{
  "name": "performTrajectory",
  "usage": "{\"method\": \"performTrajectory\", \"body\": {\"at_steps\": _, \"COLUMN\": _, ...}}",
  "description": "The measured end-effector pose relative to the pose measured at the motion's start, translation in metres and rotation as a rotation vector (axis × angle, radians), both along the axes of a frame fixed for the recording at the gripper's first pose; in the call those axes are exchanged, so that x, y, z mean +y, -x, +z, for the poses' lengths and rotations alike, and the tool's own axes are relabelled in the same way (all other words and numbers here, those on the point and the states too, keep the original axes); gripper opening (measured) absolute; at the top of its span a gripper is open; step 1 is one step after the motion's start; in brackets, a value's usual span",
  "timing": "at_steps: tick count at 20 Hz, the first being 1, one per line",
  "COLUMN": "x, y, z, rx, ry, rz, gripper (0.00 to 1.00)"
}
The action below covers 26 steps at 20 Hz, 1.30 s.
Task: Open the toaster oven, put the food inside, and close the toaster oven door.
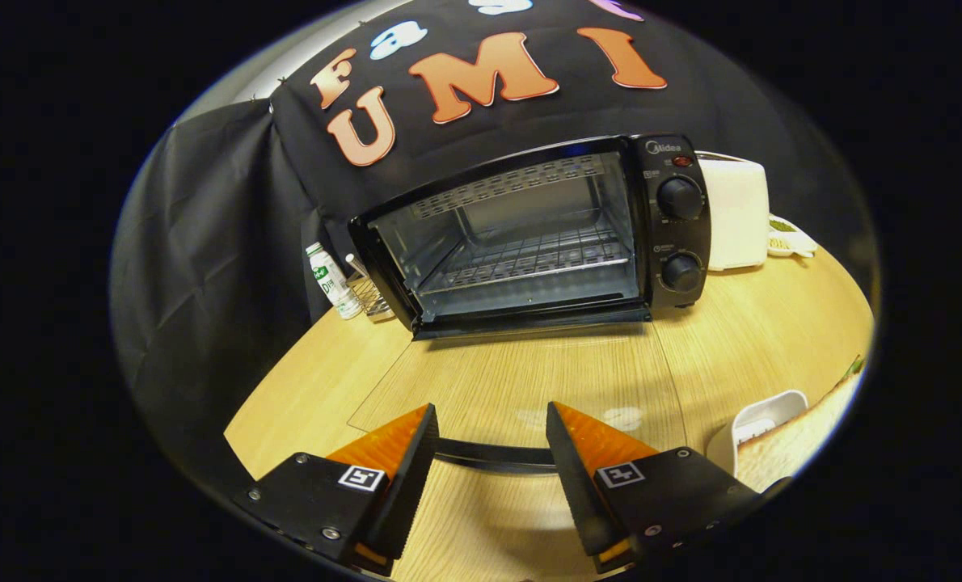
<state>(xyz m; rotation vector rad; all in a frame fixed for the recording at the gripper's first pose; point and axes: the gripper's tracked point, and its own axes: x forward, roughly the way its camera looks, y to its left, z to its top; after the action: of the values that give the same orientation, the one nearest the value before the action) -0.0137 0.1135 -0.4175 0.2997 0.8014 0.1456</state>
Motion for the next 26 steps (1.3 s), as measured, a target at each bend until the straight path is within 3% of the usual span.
{"method": "performTrajectory", "body": {"at_steps": 6, "x": -0.048, "y": 0.036, "z": 0.084, "rx": -0.099, "ry": 0.013, "rz": 0.061, "gripper": 0.92}}
{"method": "performTrajectory", "body": {"at_steps": 10, "x": -0.121, "y": 0.052, "z": 0.119, "rx": -0.091, "ry": 0.061, "rz": -0.007, "gripper": 0.98}}
{"method": "performTrajectory", "body": {"at_steps": 14, "x": -0.191, "y": 0.068, "z": 0.114, "rx": -0.021, "ry": 0.137, "rz": -0.076, "gripper": 0.98}}
{"method": "performTrajectory", "body": {"at_steps": 21, "x": -0.216, "y": 0.082, "z": 0.063, "rx": 0.193, "ry": -0.135, "rz": -0.122, "gripper": 0.96}}
{"method": "performTrajectory", "body": {"at_steps": 26, "x": -0.190, "y": 0.095, "z": 0.045, "rx": 0.309, "ry": -0.343, "rz": -0.056, "gripper": 0.78}}
